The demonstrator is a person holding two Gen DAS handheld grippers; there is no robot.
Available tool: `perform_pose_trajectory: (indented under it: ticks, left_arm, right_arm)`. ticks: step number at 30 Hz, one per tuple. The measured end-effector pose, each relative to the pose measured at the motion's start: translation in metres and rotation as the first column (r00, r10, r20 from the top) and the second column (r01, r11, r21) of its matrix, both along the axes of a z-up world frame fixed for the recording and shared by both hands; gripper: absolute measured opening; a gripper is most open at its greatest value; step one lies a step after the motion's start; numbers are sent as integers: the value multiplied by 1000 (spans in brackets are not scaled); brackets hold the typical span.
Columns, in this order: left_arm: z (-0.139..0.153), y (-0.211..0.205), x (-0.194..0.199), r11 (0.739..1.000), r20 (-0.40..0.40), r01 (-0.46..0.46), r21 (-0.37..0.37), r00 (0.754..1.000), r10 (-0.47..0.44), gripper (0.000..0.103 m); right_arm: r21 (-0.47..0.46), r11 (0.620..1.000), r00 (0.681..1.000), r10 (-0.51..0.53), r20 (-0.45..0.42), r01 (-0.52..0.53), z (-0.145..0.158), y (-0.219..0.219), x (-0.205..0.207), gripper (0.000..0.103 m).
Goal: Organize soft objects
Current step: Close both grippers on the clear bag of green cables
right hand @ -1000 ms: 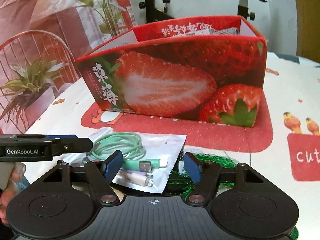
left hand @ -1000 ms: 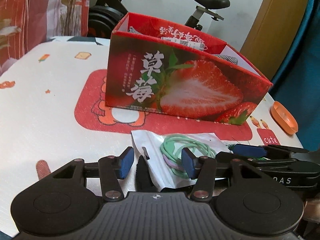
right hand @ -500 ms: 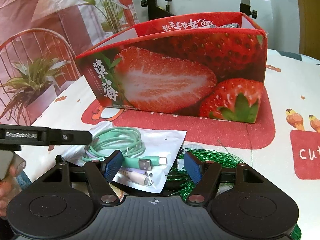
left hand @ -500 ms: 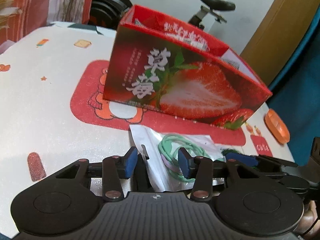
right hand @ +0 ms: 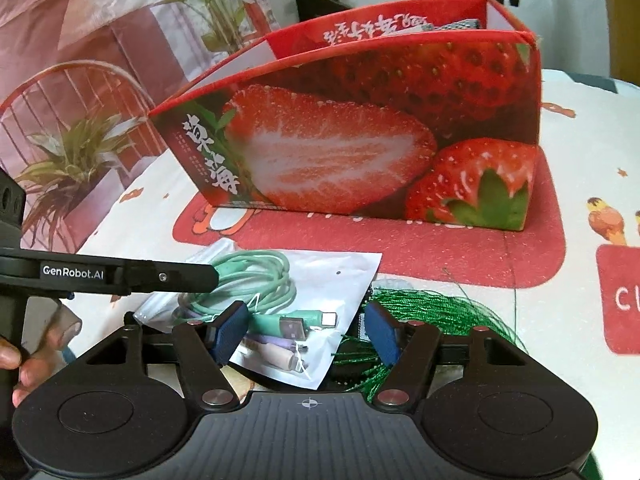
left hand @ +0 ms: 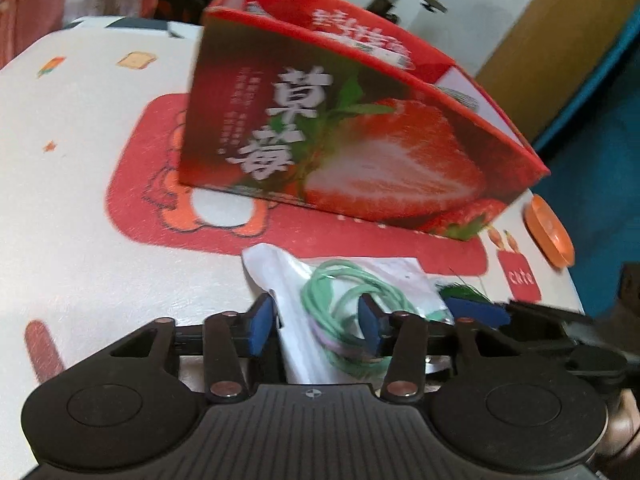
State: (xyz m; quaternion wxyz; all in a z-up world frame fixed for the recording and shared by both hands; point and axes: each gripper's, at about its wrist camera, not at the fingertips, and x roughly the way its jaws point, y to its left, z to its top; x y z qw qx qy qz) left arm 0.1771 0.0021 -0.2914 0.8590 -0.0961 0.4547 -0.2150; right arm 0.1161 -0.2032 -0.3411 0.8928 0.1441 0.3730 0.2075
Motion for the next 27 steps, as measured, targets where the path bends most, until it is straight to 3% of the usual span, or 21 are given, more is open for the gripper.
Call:
perform_pose_trajectory:
  ticks: [5, 9, 15, 22, 27]
  left_arm:
    - [6, -10, -2, 997, 36, 52, 52, 998, -54, 37]
    - [5, -7, -1, 997, 35, 64, 44, 997, -65, 36]
    - [-1, -1, 0, 999, 24, 50, 7, 998, -50, 37]
    - [-8, 5, 7, 998, -43, 15, -60, 999, -17, 36]
    - [-6, 5, 7, 996, -50, 29, -88, 998, -34, 36]
  right_arm:
    - [-66, 997, 998, 52, 19, -50, 7, 5, 2, 59]
    - [-73, 995, 998, 67, 12, -66, 9, 6, 3, 57]
    - [13, 996, 995, 89, -53, -89, 4, -5, 15, 58]
    - [60, 993, 990, 108, -92, -103, 4, -7, 29, 58]
    - [148, 986, 987, 95, -132, -76, 3, -10, 34, 49]
